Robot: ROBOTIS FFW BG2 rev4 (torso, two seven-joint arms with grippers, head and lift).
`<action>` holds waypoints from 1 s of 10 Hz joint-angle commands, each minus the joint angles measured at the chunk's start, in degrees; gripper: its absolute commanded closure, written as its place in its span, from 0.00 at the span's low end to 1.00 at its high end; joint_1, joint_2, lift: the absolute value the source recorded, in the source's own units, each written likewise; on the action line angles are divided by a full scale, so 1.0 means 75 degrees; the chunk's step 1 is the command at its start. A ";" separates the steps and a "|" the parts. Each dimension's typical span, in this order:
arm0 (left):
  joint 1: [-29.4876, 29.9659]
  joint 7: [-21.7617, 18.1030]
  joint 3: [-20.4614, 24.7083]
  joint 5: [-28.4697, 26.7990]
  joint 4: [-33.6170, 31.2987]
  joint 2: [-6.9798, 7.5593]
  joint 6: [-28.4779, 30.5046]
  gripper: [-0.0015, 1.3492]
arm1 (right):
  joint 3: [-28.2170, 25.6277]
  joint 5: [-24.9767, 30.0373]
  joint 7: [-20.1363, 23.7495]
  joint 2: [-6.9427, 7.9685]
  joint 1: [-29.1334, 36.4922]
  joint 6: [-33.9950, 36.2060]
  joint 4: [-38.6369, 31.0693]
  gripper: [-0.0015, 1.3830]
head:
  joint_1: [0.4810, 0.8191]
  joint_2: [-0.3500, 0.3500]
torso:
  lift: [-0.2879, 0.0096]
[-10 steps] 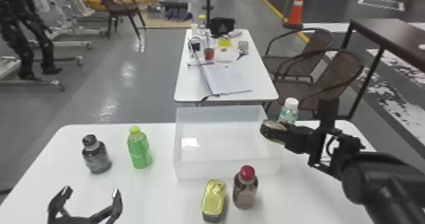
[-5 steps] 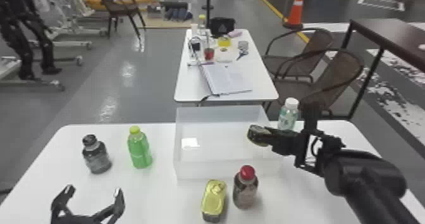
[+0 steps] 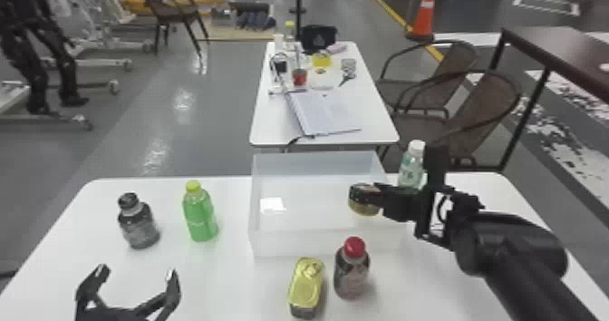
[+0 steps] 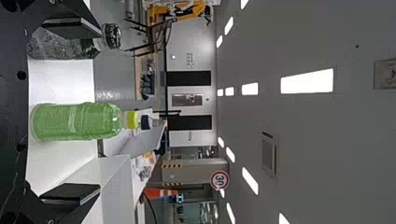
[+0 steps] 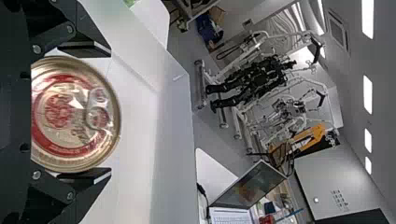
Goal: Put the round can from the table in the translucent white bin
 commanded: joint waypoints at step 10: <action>0.0033 0.0011 0.0024 0.0012 -0.0031 -0.0020 -0.0012 0.10 | -0.0164 0.0632 -0.3873 -0.0521 0.3669 -0.1063 -0.5944 0.15 | 0.20 0.50 | 0.63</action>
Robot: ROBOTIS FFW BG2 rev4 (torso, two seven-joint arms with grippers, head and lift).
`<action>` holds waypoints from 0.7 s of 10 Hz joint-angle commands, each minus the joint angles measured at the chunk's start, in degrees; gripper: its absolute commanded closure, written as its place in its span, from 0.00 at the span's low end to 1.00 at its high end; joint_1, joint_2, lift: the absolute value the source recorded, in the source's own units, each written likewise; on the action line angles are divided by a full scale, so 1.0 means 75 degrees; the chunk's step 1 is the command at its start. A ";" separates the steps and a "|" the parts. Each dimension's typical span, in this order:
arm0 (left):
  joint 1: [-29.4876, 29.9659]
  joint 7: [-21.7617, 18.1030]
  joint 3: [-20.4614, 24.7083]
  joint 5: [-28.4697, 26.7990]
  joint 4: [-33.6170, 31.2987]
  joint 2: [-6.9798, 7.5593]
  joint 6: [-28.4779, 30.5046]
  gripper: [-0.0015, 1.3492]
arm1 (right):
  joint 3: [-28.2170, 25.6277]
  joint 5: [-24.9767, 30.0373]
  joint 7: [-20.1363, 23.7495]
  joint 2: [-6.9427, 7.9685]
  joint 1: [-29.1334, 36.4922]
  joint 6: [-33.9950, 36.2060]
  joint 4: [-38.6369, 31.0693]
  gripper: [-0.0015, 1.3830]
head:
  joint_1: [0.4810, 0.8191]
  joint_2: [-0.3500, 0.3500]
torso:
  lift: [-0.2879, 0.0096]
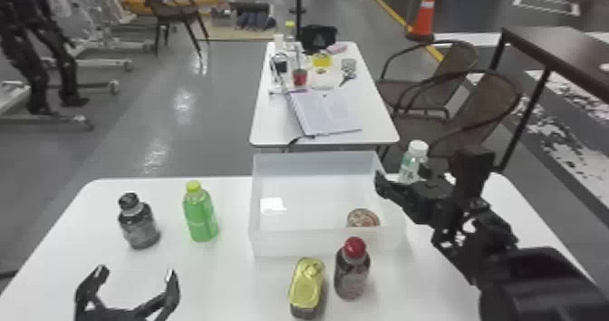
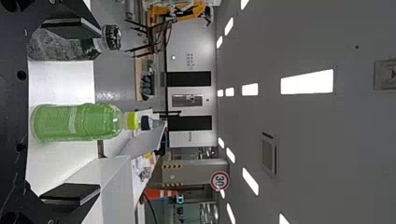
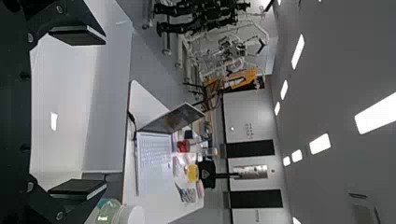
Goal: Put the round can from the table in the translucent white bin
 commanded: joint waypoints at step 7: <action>0.0026 0.0011 0.0077 -0.0150 -0.0145 -0.0020 0.0095 0.10 | -0.0127 0.1139 -0.2518 -0.0246 0.5030 -0.1669 -0.3369 0.15 | 0.20 0.50 | 0.63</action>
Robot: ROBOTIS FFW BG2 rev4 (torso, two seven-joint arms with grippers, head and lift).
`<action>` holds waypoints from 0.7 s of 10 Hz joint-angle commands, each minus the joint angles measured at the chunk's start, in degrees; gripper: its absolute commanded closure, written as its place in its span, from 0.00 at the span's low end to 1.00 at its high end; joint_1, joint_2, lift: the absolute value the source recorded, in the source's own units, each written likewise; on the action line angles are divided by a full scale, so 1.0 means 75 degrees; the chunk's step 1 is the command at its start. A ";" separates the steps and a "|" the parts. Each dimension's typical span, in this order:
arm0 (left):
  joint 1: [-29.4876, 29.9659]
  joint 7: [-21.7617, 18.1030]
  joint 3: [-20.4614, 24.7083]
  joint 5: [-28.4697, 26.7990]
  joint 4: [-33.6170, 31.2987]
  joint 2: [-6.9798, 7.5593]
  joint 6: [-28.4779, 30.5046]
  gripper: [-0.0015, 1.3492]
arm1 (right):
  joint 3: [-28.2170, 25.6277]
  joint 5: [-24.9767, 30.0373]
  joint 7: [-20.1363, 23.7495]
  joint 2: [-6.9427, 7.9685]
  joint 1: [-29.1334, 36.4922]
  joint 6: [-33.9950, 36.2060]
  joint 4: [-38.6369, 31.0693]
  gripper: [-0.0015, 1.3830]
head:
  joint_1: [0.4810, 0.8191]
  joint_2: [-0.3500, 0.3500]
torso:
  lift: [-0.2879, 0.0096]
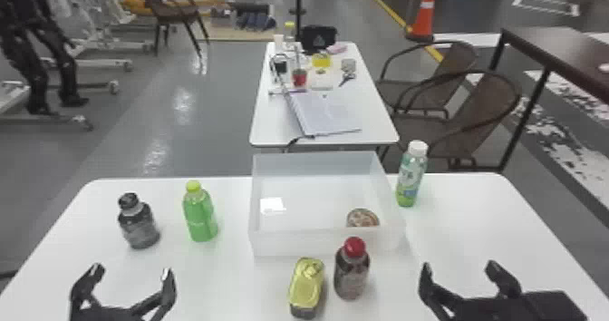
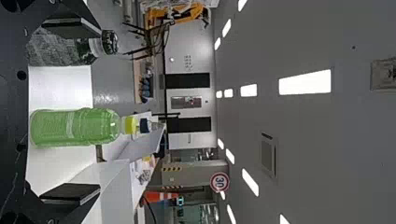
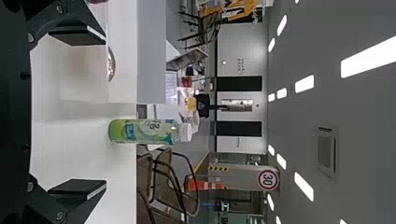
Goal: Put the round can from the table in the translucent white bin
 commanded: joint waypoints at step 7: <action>0.0637 0.1687 -0.0599 -0.1306 -0.1156 -0.0020 0.1073 0.10 | -0.0010 0.0717 -0.0132 0.0582 0.0677 0.0233 -0.0192 0.15 | 0.20 0.50 | 0.63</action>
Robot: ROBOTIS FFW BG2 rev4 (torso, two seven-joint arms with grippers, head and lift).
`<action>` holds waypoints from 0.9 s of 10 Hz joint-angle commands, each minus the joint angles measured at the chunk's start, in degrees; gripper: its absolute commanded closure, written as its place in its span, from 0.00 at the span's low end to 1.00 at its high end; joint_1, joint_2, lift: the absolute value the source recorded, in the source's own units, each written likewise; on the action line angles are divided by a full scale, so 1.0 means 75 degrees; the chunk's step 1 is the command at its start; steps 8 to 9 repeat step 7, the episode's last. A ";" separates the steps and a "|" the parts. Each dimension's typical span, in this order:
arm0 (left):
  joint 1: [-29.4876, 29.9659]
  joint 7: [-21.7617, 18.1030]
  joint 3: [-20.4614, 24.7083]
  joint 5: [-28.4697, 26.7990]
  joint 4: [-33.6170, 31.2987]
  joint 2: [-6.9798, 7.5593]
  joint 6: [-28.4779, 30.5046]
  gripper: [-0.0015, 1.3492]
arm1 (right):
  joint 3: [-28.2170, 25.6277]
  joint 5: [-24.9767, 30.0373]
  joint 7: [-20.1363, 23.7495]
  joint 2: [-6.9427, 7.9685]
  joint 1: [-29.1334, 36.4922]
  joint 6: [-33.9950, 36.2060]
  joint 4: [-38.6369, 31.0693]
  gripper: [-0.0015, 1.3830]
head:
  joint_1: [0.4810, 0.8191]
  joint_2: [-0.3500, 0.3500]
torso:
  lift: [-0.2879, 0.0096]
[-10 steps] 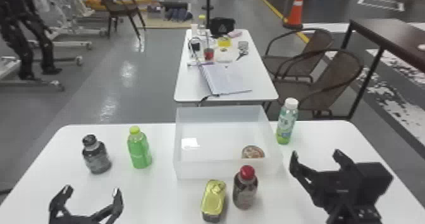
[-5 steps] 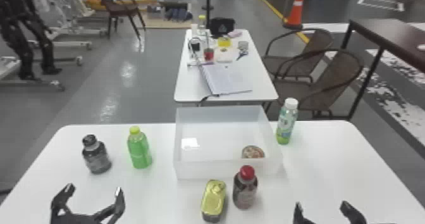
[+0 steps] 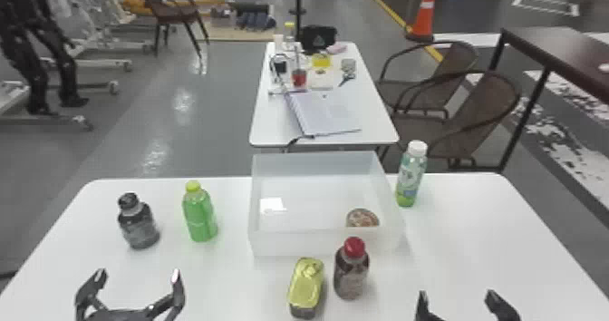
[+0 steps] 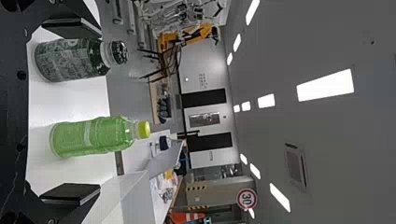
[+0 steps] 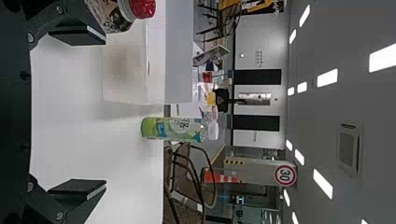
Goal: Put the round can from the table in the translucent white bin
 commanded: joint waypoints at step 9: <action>0.0064 0.0213 -0.0235 -0.0004 -0.0082 -0.0020 0.0371 0.10 | 0.0036 -0.0406 -0.0153 -0.0128 -0.0184 0.0392 0.0080 0.15 | 0.20 0.50 | 0.63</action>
